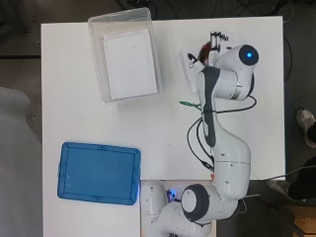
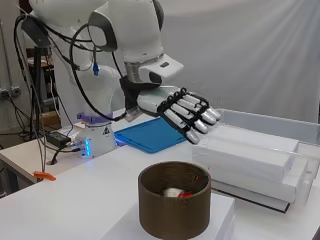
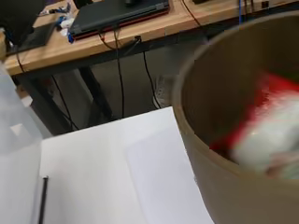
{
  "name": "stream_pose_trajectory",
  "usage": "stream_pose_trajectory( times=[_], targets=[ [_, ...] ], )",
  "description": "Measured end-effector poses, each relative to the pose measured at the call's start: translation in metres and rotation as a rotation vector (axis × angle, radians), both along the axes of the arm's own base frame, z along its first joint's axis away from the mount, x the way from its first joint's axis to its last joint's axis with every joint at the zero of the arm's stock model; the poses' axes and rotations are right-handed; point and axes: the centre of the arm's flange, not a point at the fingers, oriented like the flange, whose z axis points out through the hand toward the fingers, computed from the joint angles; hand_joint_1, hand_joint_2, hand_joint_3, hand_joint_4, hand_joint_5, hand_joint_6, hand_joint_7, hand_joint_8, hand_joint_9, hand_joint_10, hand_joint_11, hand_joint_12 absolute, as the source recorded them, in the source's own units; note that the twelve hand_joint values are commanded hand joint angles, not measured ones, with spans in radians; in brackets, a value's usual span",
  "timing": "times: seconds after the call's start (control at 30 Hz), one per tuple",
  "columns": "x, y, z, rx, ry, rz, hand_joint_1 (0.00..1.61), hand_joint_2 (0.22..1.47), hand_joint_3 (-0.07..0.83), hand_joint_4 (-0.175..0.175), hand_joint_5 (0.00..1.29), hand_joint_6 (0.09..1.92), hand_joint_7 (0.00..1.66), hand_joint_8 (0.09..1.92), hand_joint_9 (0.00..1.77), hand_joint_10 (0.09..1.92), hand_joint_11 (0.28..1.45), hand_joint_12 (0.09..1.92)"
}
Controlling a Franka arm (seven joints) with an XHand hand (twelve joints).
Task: Teleoperate dual arm-hand system to remove items from a box
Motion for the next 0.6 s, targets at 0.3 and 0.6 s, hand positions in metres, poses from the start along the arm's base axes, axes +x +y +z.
stream_pose_trajectory(
  times=[0.3,0.6],
  targets=[
    [-0.066,0.018,0.182,-0.260,-0.154,-0.062,0.00,0.77,0.003,0.023,0.01,0.09,0.14,0.09,0.28,0.09,0.46,0.09],
    [-0.059,-0.013,0.071,-0.302,0.070,-0.153,0.00,0.82,0.003,0.032,0.13,0.09,0.29,0.09,0.41,0.09,0.47,0.09]
  ],
)
